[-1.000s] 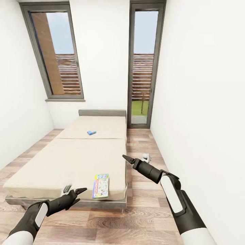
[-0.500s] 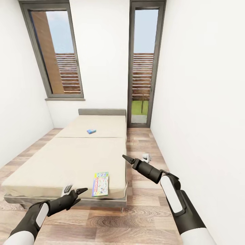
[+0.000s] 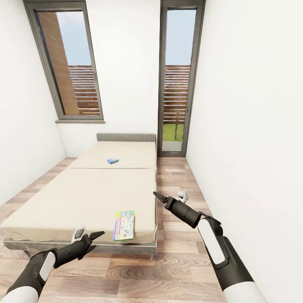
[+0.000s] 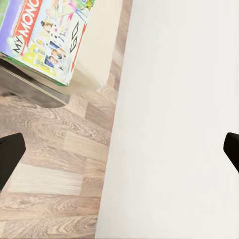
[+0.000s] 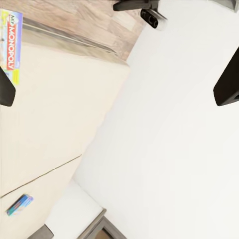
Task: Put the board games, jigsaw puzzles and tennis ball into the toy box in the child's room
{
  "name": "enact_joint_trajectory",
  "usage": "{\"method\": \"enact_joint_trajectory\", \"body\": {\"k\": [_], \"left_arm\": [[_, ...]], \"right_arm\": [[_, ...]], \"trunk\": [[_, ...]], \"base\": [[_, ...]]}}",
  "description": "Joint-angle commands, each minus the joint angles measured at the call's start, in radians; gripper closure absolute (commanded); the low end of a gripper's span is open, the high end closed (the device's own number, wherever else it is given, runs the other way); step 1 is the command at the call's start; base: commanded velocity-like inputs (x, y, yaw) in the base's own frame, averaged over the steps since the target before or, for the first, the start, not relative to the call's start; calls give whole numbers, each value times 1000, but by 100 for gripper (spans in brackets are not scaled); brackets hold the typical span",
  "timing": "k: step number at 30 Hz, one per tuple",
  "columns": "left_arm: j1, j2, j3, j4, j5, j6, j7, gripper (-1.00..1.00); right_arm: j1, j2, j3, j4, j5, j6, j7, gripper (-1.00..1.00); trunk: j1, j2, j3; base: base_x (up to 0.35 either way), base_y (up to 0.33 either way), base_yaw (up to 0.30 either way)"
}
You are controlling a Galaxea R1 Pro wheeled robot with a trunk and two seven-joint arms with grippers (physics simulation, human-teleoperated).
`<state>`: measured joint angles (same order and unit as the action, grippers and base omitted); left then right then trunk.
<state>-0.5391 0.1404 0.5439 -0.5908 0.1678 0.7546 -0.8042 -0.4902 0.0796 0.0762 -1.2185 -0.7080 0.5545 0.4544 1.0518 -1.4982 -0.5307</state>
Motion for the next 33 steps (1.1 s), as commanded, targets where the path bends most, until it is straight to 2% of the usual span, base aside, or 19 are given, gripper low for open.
{"method": "enact_joint_trajectory", "body": {"k": [1, 6, 20, 33], "left_arm": [[-1, 7, 21, 0, 1, 7, -8, -100], [-1, 16, 59, 0, -1, 9, -42, -100], [-1, 13, 61, 0, -5, 9, -55, -100], [-1, 27, 71, 0, -2, 9, -58, -100]], "right_arm": [[-1, 0, -1, 0, -6, 6, 0, -100], [-1, -1, -1, 0, -6, 6, 0, -100], [-1, 3, 0, 1, -5, 4, 0, -100], [-1, 4, 3, 1, -5, 3, 0, -100]], "trunk": [[4, -8, -4], [23, -43, -20], [77, -141, -64], [127, -232, -105]], "base": [[0, 0, 0], [0, 0, 0], [0, 0, 0], [0, 0, 0]]}}
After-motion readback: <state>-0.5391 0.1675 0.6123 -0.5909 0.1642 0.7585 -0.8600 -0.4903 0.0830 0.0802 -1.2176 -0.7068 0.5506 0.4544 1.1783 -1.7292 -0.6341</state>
